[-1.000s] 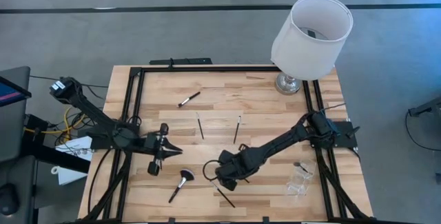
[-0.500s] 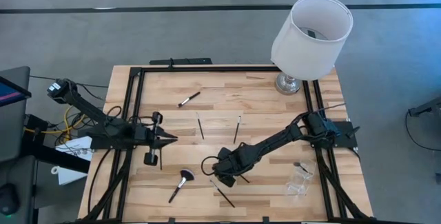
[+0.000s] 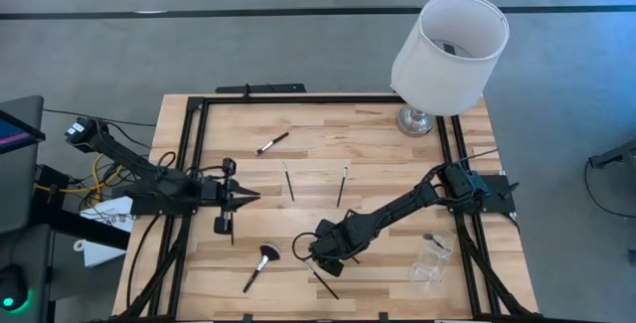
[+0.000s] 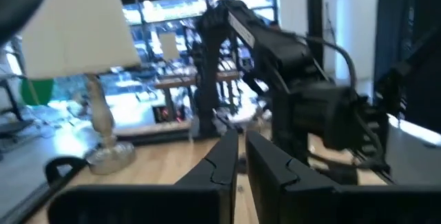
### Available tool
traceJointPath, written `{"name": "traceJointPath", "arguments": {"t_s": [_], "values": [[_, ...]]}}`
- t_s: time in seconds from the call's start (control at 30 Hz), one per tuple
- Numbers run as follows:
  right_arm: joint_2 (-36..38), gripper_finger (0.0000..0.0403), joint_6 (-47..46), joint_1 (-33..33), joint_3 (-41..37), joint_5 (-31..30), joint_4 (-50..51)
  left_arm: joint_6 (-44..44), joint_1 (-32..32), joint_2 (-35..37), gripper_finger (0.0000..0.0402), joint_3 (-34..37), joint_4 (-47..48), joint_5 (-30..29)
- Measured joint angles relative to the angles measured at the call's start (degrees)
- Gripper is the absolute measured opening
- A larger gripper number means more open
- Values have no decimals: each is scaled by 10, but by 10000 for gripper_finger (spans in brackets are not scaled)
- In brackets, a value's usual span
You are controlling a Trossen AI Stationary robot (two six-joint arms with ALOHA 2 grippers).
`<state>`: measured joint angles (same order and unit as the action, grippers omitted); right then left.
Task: Pick & Place Makeup Brushes
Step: Put the black eyeshadow brush into the transparent organizer
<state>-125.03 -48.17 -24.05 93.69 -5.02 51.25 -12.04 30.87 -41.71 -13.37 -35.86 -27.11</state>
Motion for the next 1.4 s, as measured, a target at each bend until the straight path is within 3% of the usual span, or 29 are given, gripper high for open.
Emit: {"name": "traceJointPath", "arguments": {"t_s": [0.23,0.87,1.4], "values": [[0,70,17,9,0,12,6,15,0,0,28,0,25,40],[3,70,45,18,-25,6,1,37,-1,0,28,0,43,41],[6,70,47,-7,-5,5,-11,124,0,0,28,0,83,49]]}}
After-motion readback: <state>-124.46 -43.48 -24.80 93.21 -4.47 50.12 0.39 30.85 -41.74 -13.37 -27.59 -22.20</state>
